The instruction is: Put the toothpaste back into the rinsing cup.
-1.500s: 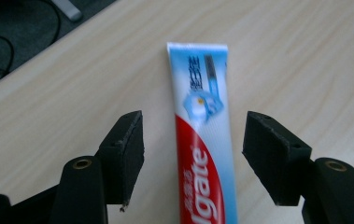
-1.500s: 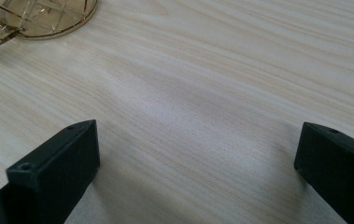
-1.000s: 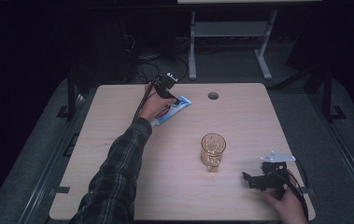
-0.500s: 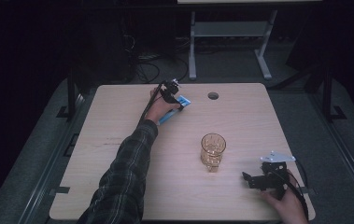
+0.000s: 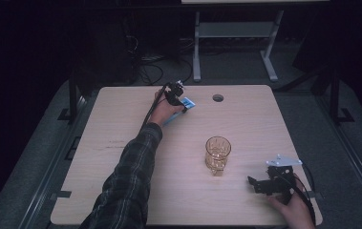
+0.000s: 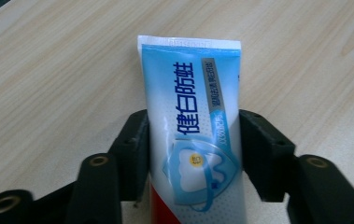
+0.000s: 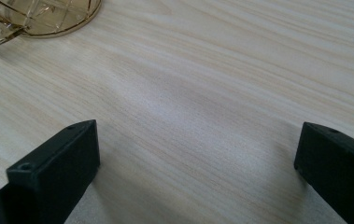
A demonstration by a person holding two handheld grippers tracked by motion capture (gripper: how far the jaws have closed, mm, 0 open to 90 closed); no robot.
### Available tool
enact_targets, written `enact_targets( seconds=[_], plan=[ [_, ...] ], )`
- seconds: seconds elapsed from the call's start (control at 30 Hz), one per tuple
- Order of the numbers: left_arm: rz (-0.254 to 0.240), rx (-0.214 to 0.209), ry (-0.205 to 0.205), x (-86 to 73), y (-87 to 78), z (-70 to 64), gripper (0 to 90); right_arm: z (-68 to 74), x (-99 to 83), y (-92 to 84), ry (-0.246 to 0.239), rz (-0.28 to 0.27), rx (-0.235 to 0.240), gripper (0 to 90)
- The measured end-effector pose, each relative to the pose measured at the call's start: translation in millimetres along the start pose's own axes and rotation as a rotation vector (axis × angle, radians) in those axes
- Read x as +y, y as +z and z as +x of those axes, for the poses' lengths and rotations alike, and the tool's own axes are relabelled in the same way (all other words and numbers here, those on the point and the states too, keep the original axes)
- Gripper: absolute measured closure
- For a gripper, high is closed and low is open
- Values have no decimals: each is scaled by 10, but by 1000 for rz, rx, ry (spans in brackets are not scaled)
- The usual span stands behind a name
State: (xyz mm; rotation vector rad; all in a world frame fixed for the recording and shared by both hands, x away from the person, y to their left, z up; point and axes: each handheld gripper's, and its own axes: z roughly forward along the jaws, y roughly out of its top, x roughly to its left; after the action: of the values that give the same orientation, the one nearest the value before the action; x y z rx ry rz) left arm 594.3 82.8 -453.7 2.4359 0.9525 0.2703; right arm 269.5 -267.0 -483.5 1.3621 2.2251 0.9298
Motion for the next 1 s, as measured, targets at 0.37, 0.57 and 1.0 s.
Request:
enact_targets(
  seconds=[0.37,0.57,1.0],
  plan=[
    [9,-13,27,23,-66,-25,688,2,-3,-5,-3,2,2,0],
    [7,-17,36,25,-85,-28,728,2,-3,-5,-3,2,2,0],
    [-18,-48,38,-5,-201,6,736,2,-3,-5,-3,2,2,0]
  ],
)
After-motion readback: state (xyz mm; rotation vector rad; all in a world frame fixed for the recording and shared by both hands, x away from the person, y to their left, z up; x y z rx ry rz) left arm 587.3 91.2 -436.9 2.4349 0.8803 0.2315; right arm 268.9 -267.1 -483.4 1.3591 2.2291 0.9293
